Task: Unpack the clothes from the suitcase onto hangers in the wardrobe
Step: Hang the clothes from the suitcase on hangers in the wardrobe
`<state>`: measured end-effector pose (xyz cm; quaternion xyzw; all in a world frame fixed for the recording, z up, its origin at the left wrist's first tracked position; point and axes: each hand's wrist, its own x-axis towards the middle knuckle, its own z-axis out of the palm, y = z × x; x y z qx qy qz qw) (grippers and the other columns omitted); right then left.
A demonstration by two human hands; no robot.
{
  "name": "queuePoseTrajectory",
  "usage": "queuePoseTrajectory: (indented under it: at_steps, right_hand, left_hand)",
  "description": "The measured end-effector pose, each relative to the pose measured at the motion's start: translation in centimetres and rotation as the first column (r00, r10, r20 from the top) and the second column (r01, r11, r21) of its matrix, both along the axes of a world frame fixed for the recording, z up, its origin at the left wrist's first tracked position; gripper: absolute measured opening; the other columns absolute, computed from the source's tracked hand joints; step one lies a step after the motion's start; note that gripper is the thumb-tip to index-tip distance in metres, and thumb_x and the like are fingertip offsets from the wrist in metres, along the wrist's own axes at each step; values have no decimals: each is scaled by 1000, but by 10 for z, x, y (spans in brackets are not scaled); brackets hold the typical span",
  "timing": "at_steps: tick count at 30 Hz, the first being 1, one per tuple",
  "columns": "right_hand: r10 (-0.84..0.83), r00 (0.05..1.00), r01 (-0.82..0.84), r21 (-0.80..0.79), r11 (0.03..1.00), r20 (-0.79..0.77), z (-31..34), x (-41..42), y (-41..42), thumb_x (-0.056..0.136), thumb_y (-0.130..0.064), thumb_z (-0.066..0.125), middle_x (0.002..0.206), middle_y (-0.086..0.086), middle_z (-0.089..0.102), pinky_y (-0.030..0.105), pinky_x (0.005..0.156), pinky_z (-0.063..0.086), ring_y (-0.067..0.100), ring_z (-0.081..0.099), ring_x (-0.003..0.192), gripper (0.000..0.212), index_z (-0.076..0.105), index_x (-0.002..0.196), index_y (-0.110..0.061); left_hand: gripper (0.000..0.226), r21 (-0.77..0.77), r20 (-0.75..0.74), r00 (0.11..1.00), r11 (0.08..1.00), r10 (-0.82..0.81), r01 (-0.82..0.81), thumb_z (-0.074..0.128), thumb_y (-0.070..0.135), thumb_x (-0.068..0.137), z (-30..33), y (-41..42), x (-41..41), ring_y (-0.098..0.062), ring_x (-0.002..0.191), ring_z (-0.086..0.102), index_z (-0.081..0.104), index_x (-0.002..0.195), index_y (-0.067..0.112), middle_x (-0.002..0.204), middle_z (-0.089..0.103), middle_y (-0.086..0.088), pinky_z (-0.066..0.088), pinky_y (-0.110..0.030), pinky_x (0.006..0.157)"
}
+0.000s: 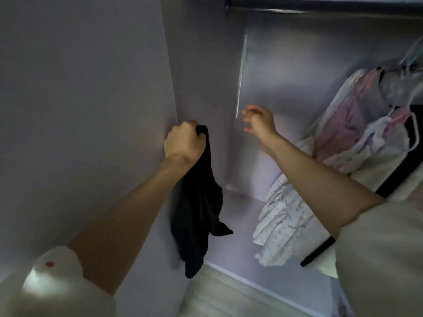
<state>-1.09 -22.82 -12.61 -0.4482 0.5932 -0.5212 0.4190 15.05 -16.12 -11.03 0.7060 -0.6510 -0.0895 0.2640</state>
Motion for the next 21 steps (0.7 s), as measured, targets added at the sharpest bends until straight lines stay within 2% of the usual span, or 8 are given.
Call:
queuePoseTrajectory:
  at_steps: [2, 4, 6, 8, 10, 11, 13, 21]
  right_hand:
    - [18, 997, -16, -28, 999, 73, 12, 10, -27, 92, -6, 42, 97, 3, 50, 32, 74, 45, 13, 48, 85, 39, 43, 130, 2]
    - [80, 996, -80, 2, 997, 37, 16, 19, -52, 89, -18, 49, 106, 2, 48, 31, 85, 44, 15, 49, 97, 47, 40, 132, -3]
    - [142, 989, -139, 57, 989, -51, 16, 27, -66, 90, -21, 49, 105, 5, 52, 21, 74, 43, 17, 52, 97, 40, 46, 125, -3]
    - [148, 982, -140, 79, 987, -114, 10, 33, -79, 93, -10, 47, 85, 6, 59, 19, 69, 46, 17, 57, 79, 17, 60, 99, -1]
    - [143, 979, -136, 63, 989, -144, 5, 37, -87, 92, -4, 48, 65, 2, 55, 21, 70, 48, 13, 53, 60, 28, 56, 66, -11]
    - [153, 976, -146, 52, 988, -154, 5, 38, -88, 92, -3, 47, 63, 0, 52, 16, 63, 46, 10, 50, 58, 33, 52, 61, -14]
    - [151, 975, -149, 24, 989, -164, 5, 36, -87, 92, -2, 41, 64, -2, 49, 11, 51, 40, 7, 46, 59, 33, 49, 64, -17]
    - [79, 990, -92, -103, 990, -120, 10, 2, -57, 94, -3, 38, 63, 1, 50, 18, 60, 40, 10, 50, 61, 32, 48, 69, -20]
  left_hand:
    - [26, -19, 71, 997, 1000, 7, -5, 46, 20, 89, -3, -8, -4, -43, 105, 55, 61, 108, 9, 113, 62, -20, 46, -40, 82]
    - [27, -21, 116, 993, 1000, 18, -16, 46, 20, 90, -6, -14, -6, -42, 104, 56, 61, 109, 11, 114, 62, -19, 45, -39, 81]
    - [28, -8, 116, 993, 1000, 17, -17, 46, 20, 90, -8, -16, -7, -42, 104, 55, 61, 112, 13, 113, 63, -18, 45, -39, 80]
    - [28, 4, 125, 992, 1000, 13, -13, 46, 20, 90, -9, -19, -8, -42, 105, 55, 61, 112, 13, 113, 63, -18, 45, -39, 81]
    - [27, 2, 122, 993, 1000, 10, -11, 46, 20, 91, -8, -21, -8, -42, 105, 55, 61, 112, 13, 114, 63, -17, 45, -39, 80]
    - [27, 0, 106, 994, 1000, 12, -13, 46, 19, 91, -7, -21, -8, -42, 105, 55, 62, 112, 13, 113, 63, -17, 45, -38, 80]
    - [27, -7, 71, 997, 1000, 11, -10, 45, 18, 91, -7, -24, -8, -42, 103, 56, 62, 112, 13, 112, 64, -17, 45, -38, 79]
    - [28, 76, 23, 998, 996, 54, -55, 42, 16, 92, -9, -24, -10, -40, 103, 57, 61, 111, 10, 110, 64, -17, 41, -35, 75]
